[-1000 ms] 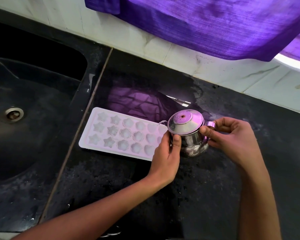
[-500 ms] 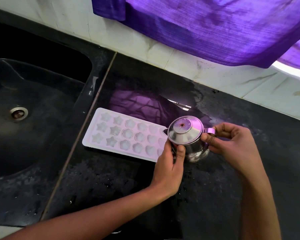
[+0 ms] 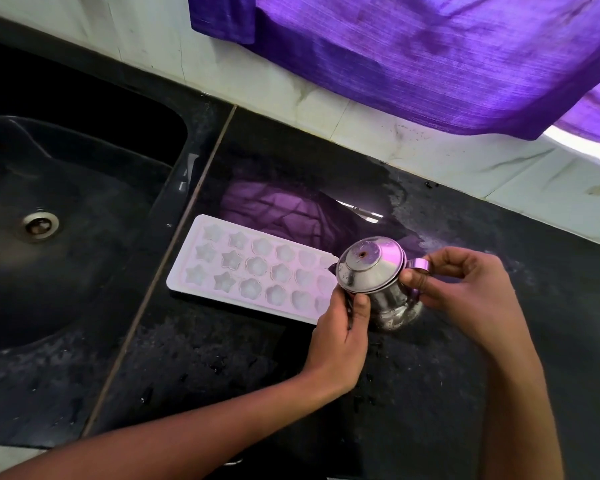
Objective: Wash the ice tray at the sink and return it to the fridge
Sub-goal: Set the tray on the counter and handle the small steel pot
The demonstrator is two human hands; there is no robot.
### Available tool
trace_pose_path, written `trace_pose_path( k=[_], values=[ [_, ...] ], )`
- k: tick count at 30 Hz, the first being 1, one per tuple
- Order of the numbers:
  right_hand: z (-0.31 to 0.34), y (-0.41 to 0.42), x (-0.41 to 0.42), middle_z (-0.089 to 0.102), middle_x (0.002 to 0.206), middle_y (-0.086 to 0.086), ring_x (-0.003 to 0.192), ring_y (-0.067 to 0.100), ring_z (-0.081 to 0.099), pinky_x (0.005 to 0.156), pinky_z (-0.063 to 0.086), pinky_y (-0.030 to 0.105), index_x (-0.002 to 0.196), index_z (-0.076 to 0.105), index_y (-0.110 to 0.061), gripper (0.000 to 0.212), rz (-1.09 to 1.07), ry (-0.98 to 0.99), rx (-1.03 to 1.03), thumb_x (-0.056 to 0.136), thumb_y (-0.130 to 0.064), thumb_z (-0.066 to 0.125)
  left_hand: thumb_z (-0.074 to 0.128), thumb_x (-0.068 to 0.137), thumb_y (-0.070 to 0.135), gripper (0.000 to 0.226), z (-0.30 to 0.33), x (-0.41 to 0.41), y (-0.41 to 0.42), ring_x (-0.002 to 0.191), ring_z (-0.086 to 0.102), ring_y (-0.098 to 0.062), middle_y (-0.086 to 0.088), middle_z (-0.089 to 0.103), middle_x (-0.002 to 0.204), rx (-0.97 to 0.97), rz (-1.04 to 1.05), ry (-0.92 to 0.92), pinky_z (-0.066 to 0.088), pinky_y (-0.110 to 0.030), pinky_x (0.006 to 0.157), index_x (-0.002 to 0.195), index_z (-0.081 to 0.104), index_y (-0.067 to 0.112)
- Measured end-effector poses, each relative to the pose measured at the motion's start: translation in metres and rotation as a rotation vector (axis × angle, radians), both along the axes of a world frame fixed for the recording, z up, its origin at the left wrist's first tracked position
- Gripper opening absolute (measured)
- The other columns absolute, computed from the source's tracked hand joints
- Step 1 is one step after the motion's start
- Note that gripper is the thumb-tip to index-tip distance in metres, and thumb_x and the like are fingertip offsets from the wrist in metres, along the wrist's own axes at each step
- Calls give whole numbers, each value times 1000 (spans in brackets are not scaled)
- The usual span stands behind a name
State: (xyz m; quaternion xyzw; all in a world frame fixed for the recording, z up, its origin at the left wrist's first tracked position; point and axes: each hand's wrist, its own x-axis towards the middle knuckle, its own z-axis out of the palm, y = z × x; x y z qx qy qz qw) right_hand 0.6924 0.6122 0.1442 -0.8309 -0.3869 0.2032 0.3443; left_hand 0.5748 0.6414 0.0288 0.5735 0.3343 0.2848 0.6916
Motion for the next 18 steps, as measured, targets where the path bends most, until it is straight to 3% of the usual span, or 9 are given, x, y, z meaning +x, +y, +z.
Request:
trace_pose_path(
  k=[3, 9, 18],
  values=[
    [2, 0, -1, 71, 67, 4, 70, 30, 69, 72, 58, 50, 71, 68, -14, 34, -6, 5, 8, 48, -39, 75, 28, 89, 55, 57, -1, 0, 0, 112, 52, 1, 11, 58, 122, 6, -4, 0, 42, -21, 96, 134, 42, 23],
    [3, -3, -1, 72, 68, 4, 73, 35, 69, 73, 56, 54, 71, 68, -14, 33, -11, 12, 21, 49, -37, 76, 30, 92, 52, 49, 1, 0, 0, 104, 54, 6, 14, 61, 115, 0, -10, 1, 44, -20, 92, 129, 45, 23],
    [-3, -7, 1, 72, 70, 8, 71, 33, 69, 72, 58, 49, 72, 68, -10, 33, -44, 73, 96, 51, -33, 77, 31, 92, 54, 53, 7, -2, 0, 111, 51, 8, 18, 57, 124, 48, 24, 10, 41, -13, 92, 136, 39, 25]
  ],
)
